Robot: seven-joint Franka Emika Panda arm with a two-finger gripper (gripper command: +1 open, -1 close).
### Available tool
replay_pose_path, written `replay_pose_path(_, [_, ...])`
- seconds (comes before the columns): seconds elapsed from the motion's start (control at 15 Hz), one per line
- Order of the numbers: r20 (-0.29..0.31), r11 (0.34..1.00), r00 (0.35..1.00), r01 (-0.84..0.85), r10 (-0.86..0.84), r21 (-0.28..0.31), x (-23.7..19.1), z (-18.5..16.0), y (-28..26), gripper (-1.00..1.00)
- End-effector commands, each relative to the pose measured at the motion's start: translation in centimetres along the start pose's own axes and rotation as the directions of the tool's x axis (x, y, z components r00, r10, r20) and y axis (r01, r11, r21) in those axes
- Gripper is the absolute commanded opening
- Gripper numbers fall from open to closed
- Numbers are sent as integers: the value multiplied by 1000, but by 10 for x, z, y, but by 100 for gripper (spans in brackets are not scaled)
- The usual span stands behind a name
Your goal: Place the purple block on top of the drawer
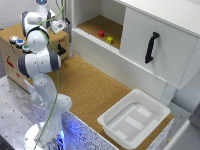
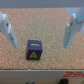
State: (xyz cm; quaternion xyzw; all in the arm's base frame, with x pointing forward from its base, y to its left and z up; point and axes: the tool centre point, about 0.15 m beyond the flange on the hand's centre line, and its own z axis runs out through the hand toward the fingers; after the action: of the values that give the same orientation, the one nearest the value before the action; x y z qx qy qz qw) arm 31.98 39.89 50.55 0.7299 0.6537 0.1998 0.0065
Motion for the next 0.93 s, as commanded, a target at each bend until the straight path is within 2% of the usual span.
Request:
replay_pose_path(0.0, [-16, 998, 999, -28, 28, -51, -19, -2, -1, 100])
replay_pose_path(0.67, [-16, 998, 999, -28, 28, -51, -19, -2, -1, 100])
replay_pose_path(0.73, [-9, 1000, 1000, -9, 9, -7, -11, -5, 1, 100])
replay_pose_path(0.87, [-11, 999, 999, 41, -41, 27, -13, -18, -9, 100])
